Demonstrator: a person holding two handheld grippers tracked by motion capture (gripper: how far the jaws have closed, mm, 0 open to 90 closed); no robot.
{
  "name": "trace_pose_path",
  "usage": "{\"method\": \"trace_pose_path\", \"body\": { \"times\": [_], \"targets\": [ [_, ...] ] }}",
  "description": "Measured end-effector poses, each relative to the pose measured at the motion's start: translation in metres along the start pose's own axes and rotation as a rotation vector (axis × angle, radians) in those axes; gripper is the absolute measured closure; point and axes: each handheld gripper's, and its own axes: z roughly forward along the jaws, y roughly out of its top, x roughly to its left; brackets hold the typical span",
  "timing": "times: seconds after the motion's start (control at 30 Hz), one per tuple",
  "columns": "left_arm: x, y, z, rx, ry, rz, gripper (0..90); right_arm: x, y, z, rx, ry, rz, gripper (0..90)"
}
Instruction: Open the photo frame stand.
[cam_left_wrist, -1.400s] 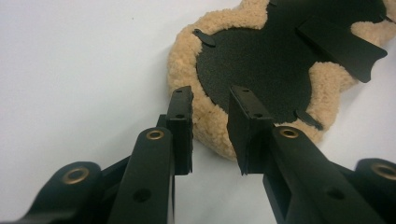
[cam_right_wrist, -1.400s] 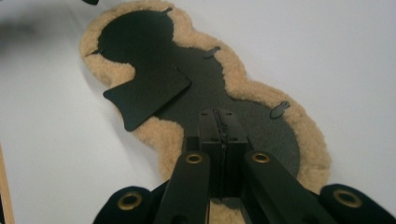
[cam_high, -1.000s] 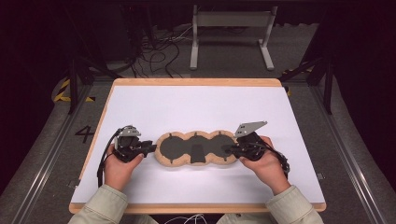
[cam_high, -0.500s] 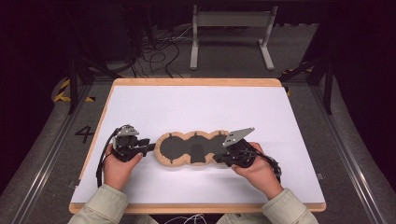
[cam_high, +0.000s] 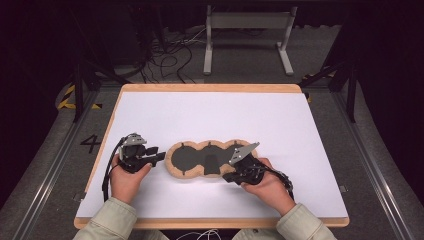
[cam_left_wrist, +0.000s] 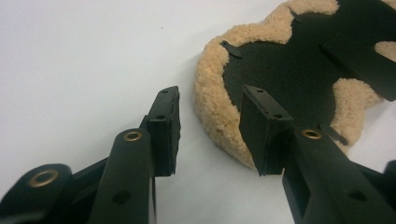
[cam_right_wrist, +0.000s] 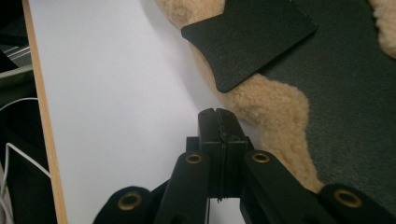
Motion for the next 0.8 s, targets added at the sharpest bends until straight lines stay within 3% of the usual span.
{"method": "trace_pose_path", "body": {
  "times": [0.27, 0.47, 0.7, 0.8],
  "targets": [
    [-0.001, -0.001, -0.002, 0.0, 0.017, 0.001, 58.7, 0.0, 0.001, 0.013, 0.007, -0.005, -0.012, 90.0],
    [-0.001, -0.003, -0.003, -0.005, 0.022, -0.001, 58.3, -0.003, 0.003, 0.01, -0.062, -0.004, 0.027, 90.0],
    [-0.001, -0.002, -0.002, -0.006, 0.021, 0.0, 58.2, -0.008, 0.01, -0.005, -0.208, -0.02, 0.072, 90.0],
    [-0.002, -0.002, -0.002, -0.007, 0.027, 0.004, 58.1, -0.008, 0.011, -0.007, -0.221, -0.033, 0.073, 90.0]
  ]
}}
